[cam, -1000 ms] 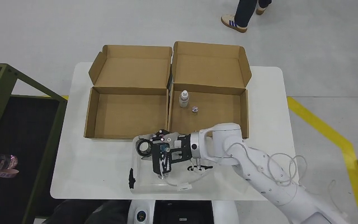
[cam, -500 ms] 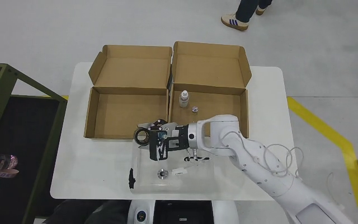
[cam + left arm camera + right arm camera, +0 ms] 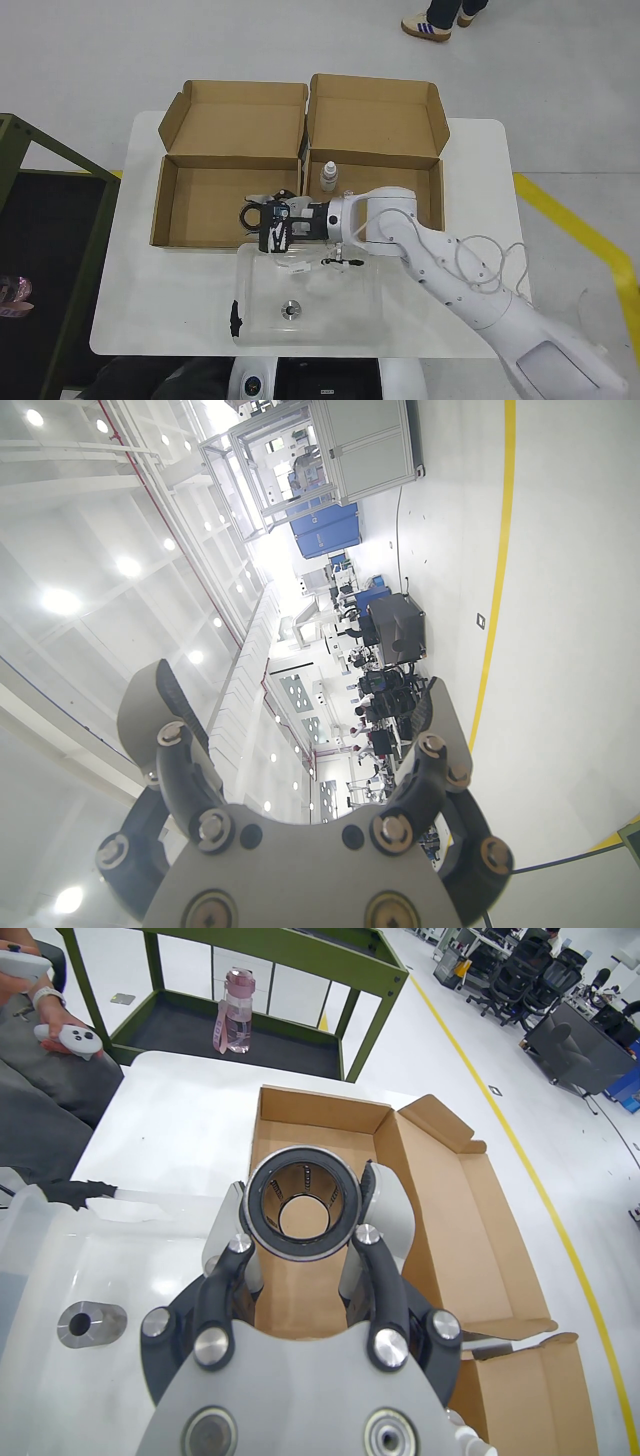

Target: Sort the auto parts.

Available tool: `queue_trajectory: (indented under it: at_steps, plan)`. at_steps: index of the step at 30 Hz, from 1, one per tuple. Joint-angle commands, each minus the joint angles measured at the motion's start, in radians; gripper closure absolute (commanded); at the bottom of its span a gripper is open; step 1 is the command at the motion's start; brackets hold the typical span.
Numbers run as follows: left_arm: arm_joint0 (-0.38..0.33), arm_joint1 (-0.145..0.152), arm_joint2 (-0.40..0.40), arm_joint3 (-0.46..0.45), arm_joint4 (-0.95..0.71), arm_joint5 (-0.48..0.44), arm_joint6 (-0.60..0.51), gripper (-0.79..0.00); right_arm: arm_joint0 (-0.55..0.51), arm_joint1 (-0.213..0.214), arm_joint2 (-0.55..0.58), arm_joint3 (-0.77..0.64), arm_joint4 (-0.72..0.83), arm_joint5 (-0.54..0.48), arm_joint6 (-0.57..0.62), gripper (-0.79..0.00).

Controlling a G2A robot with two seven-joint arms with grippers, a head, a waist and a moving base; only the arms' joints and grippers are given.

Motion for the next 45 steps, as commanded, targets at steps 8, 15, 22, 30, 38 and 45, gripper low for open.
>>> queue_trajectory:
  at_steps: [8,15,22,30,38,45]
  plan:
    - [0.0,0.0,0.0,0.0,0.0,0.0,0.0,-0.785,0.088,-0.05,-0.049,0.161,-0.005,0.053,-0.017,0.0]
    - [0.0,0.0,0.0,0.0,0.0,0.0,0.0,-0.785,0.134,-0.088,-0.082,0.286,-0.018,0.085,-0.024,0.0]
    - [0.0,0.0,0.0,0.0,0.0,0.0,0.0,-0.785,0.183,-0.124,-0.113,0.387,-0.046,0.095,-0.012,0.0]
    - [0.0,0.0,0.0,0.0,0.0,0.0,0.0,-0.785,0.223,-0.169,-0.151,0.476,-0.065,0.107,0.006,0.0]
    - [0.0,0.0,0.0,0.0,0.0,0.0,0.0,-0.785,0.242,-0.211,-0.176,0.563,-0.076,0.128,0.014,0.0]
    - [0.0,0.0,0.0,0.0,0.0,0.0,0.0,-0.785,0.253,-0.237,-0.184,0.598,-0.089,0.132,0.045,-0.277]
